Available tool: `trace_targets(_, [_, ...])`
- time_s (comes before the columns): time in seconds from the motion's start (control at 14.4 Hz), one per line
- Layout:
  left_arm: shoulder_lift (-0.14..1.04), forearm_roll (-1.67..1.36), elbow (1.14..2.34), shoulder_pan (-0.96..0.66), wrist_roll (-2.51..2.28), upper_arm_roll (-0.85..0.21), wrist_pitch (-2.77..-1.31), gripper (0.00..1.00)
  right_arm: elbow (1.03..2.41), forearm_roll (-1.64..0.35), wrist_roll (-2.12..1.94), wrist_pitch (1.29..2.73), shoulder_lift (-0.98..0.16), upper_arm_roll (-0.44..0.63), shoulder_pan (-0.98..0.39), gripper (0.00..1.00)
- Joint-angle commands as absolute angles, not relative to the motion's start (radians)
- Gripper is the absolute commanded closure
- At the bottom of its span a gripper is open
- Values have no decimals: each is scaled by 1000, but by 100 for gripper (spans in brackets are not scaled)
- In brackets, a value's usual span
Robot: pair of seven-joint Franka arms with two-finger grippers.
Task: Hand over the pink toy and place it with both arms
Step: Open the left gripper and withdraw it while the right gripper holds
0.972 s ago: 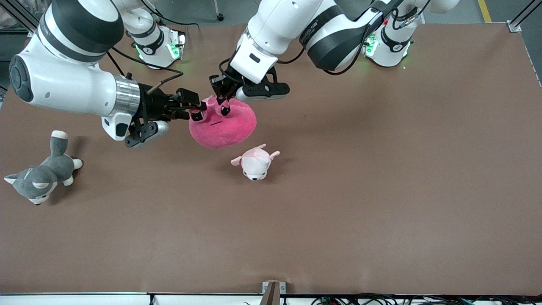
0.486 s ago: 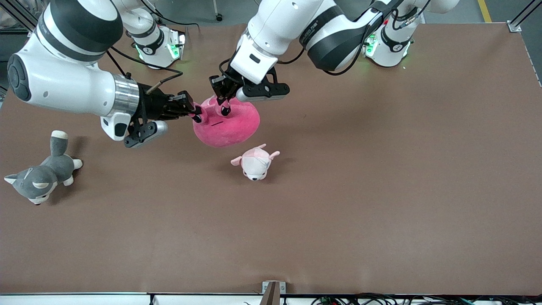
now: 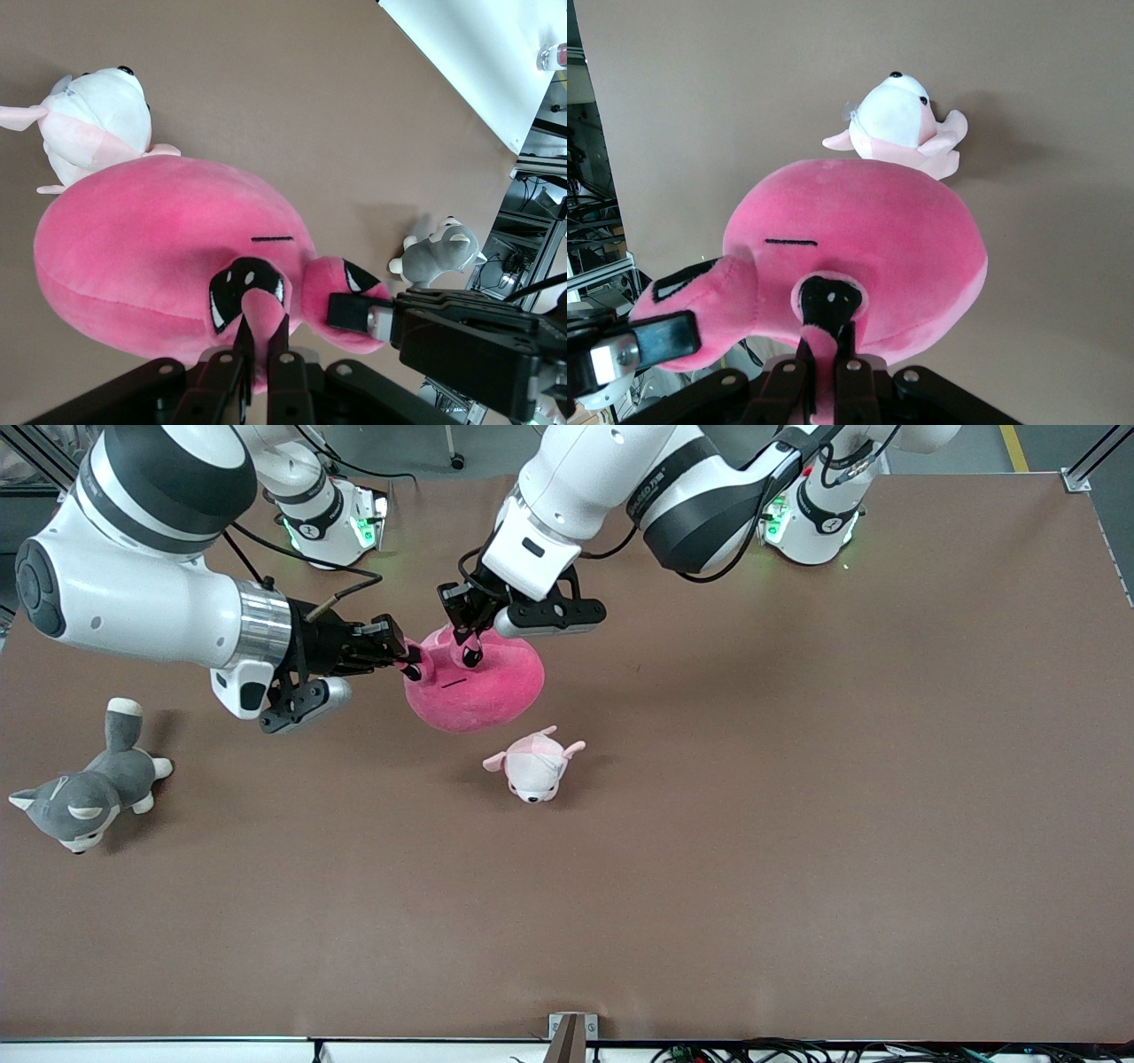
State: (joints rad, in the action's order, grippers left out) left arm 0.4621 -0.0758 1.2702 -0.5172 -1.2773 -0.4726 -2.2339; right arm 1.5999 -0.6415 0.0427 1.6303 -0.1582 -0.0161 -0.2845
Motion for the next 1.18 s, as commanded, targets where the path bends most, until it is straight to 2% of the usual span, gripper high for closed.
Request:
trace_targets(0.0, [469, -84, 1246, -522, -1284, -476, -2240, 100, 1592, -649, 55, 1586, -149, -6, -284, 99])
trace_targets(0.07, [468, -84, 1246, -522, -1285, -476, -2238, 100, 1592, -649, 54, 1574, -146, -3, -279, 99])
trace_targets(0.14, [468, -84, 1246, -522, -1287, -476, -2238, 95, 1592, -647, 51, 1560, -144, -2, -272, 99])
trace_targets(0.21, [465, -84, 1247, -520, -1287, -474, -2238, 68, 1592, -647, 45, 1546, -143, -2, -258, 100])
trace_targets(0.28, [462, -81, 1249, -519, -1281, -469, -2238, 2, 1592, -647, 43, 1534, -141, -2, -247, 100])
trace_targets(0.56, [439, -68, 1252, -503, -1279, -465, -2212, 0, 1591, -649, 41, 1522, -135, -3, -238, 100])
trace_targets(0.9, [405, 53, 1253, -375, -1195, -448, -2019, 0, 1591, -626, -29, 1525, -141, 0, -151, 100])
trace_targets(1.11, [385, 74, 1258, -263, -1071, -448, -1883, 0, 1586, -517, -118, 1535, -147, 0, -66, 100])
